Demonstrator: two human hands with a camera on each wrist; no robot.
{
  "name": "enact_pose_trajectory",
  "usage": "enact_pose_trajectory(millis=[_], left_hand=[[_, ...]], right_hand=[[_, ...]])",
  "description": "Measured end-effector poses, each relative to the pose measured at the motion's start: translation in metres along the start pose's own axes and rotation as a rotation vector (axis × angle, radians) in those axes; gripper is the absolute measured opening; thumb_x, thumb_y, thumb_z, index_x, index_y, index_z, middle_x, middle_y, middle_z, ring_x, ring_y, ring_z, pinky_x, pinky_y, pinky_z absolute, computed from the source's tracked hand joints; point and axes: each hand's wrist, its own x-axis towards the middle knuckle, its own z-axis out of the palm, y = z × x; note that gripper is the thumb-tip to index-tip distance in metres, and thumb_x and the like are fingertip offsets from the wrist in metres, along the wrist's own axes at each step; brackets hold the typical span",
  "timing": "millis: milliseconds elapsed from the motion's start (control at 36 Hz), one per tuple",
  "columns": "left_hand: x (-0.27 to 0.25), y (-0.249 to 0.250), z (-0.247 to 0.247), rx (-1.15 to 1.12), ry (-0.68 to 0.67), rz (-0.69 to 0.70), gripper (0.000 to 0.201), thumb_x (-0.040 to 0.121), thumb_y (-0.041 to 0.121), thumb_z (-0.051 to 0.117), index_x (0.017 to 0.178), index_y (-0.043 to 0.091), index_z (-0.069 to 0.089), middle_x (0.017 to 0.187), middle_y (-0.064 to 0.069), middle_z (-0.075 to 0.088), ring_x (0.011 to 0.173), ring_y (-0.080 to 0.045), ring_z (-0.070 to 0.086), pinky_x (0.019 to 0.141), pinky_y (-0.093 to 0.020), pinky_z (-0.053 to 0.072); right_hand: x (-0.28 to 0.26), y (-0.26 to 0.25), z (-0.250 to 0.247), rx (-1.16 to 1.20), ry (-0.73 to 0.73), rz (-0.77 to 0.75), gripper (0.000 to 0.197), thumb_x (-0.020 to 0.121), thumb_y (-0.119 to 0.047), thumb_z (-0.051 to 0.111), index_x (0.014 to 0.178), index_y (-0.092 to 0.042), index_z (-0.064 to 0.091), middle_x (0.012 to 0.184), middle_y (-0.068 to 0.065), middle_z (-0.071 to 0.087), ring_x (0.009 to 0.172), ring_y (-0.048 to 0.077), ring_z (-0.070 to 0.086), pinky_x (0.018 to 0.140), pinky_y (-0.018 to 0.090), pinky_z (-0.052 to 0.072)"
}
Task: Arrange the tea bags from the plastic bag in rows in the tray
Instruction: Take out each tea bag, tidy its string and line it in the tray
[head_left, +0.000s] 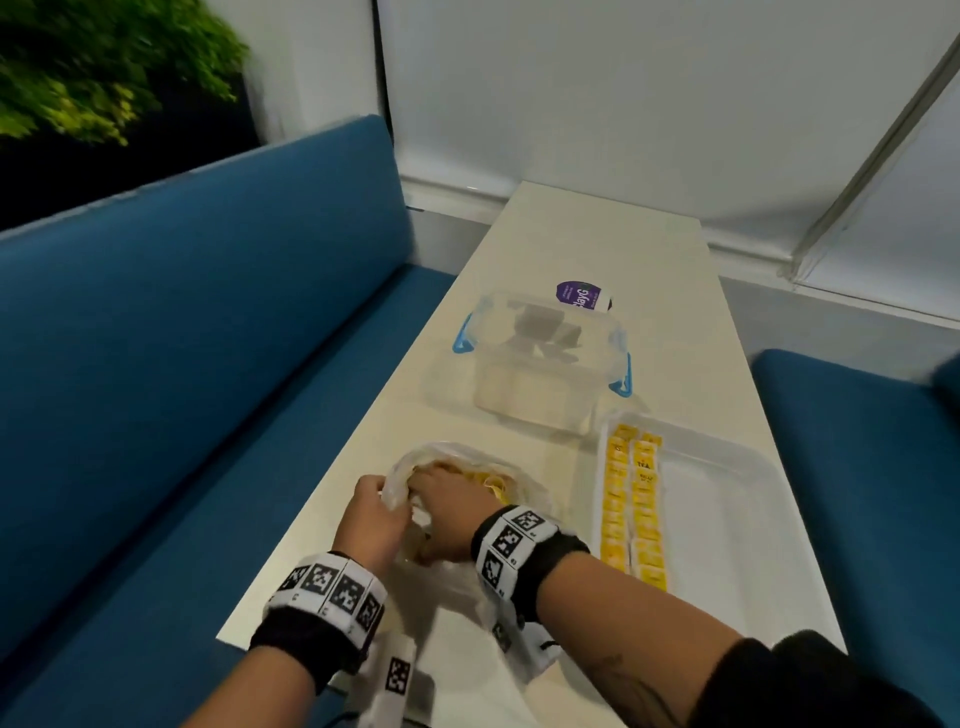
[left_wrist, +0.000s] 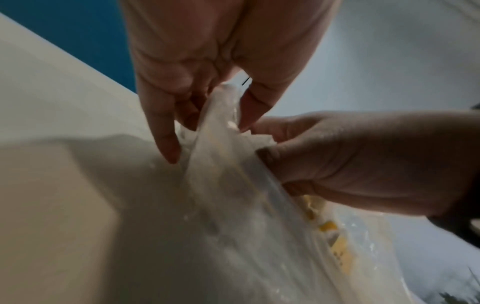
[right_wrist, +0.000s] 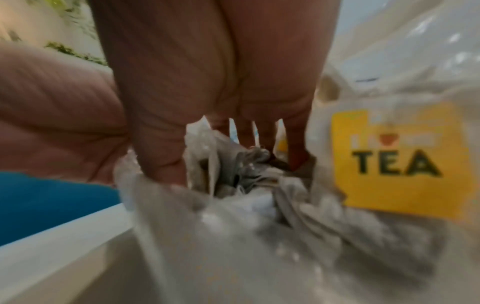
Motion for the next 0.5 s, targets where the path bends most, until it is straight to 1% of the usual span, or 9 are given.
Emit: enact_pose_trajectory(millis=[56,111,194,250,333,361,417,444,500], left_hand=[[0.001,-0.003,0.001,-0.05,0.005,-0.019,0.026,0.089,0.01,0.051,0.114,0.009,0.042,0.09,-0.004,0.056,0.08,-0.019,0.054,0.064,-0.031,0.041],[0.002,-0.006,0.001,-0.102,0.022,-0.034,0.029,0.086,0.003,0.05,0.112,0.011,0.039,0.085,-0.002,0.052,0.075,-0.014,0.051,0.06,-0.029,0.039],[0.004,-0.008,0.001,-0.169,0.069,-0.032,0.029,0.085,0.004,0.054,0.109,0.012,0.04,0.084,-0.004,0.053,0.074,-0.017,0.054,0.06,-0.028,0.041],[0.007,-0.009,0.0,-0.189,0.106,-0.027,0.028,0.086,0.011,0.058,0.108,0.013,0.041,0.085,-0.004,0.054,0.075,-0.02,0.055,0.062,-0.031,0.043],[0.01,-0.011,0.001,-0.192,0.133,-0.023,0.028,0.086,0.018,0.061,0.107,0.013,0.043,0.086,-0.005,0.055,0.078,-0.026,0.056,0.066,-0.035,0.045],[0.011,-0.011,0.003,-0.182,0.131,-0.024,0.026,0.087,0.015,0.06,0.106,0.013,0.042,0.085,-0.005,0.054,0.078,-0.026,0.055,0.067,-0.036,0.045],[0.011,-0.011,0.008,-0.162,0.129,-0.021,0.025,0.087,0.007,0.055,0.107,0.012,0.041,0.082,-0.006,0.053,0.073,-0.026,0.053,0.063,-0.034,0.042],[0.011,-0.012,0.01,-0.158,0.134,-0.015,0.025,0.086,0.004,0.053,0.106,0.012,0.041,0.08,-0.007,0.052,0.07,-0.025,0.051,0.06,-0.033,0.04],[0.011,-0.013,0.013,-0.161,0.141,-0.011,0.025,0.086,0.003,0.052,0.106,0.012,0.04,0.078,-0.008,0.053,0.068,-0.026,0.051,0.057,-0.032,0.038]], right_hand=[[0.001,-0.001,0.006,-0.092,-0.029,-0.006,0.066,0.076,-0.03,0.069,0.135,-0.02,0.042,0.138,0.009,0.041,0.127,0.031,0.038,0.103,0.046,0.039],[0.003,-0.002,0.009,-0.164,-0.059,-0.001,0.059,0.084,-0.032,0.061,0.138,-0.024,0.04,0.14,0.012,0.037,0.128,0.034,0.035,0.104,0.048,0.036],[0.001,-0.005,0.004,-0.182,-0.082,-0.041,0.043,0.094,-0.027,0.048,0.137,-0.024,0.044,0.143,0.014,0.036,0.129,0.036,0.035,0.109,0.047,0.031],[0.0,-0.003,-0.001,-0.215,-0.077,-0.077,0.039,0.094,-0.019,0.047,0.133,-0.022,0.049,0.14,0.014,0.041,0.128,0.035,0.038,0.108,0.043,0.03],[-0.005,-0.001,-0.005,-0.28,-0.069,-0.077,0.04,0.094,-0.014,0.047,0.134,-0.02,0.048,0.139,0.013,0.042,0.127,0.034,0.039,0.105,0.042,0.033],[-0.007,-0.002,-0.007,-0.304,-0.075,-0.066,0.041,0.095,-0.016,0.046,0.135,-0.018,0.046,0.14,0.014,0.04,0.128,0.035,0.038,0.106,0.043,0.032],[-0.008,-0.006,-0.008,-0.331,-0.104,-0.043,0.04,0.096,-0.02,0.043,0.136,-0.015,0.046,0.142,0.016,0.037,0.129,0.038,0.035,0.107,0.046,0.032],[-0.007,-0.007,-0.007,-0.321,-0.112,-0.035,0.038,0.096,-0.021,0.043,0.133,-0.013,0.048,0.14,0.016,0.04,0.127,0.039,0.037,0.107,0.047,0.034],[-0.003,-0.009,-0.006,-0.259,-0.084,-0.036,0.031,0.095,-0.018,0.044,0.122,-0.01,0.057,0.127,0.015,0.053,0.117,0.035,0.05,0.099,0.044,0.043]])
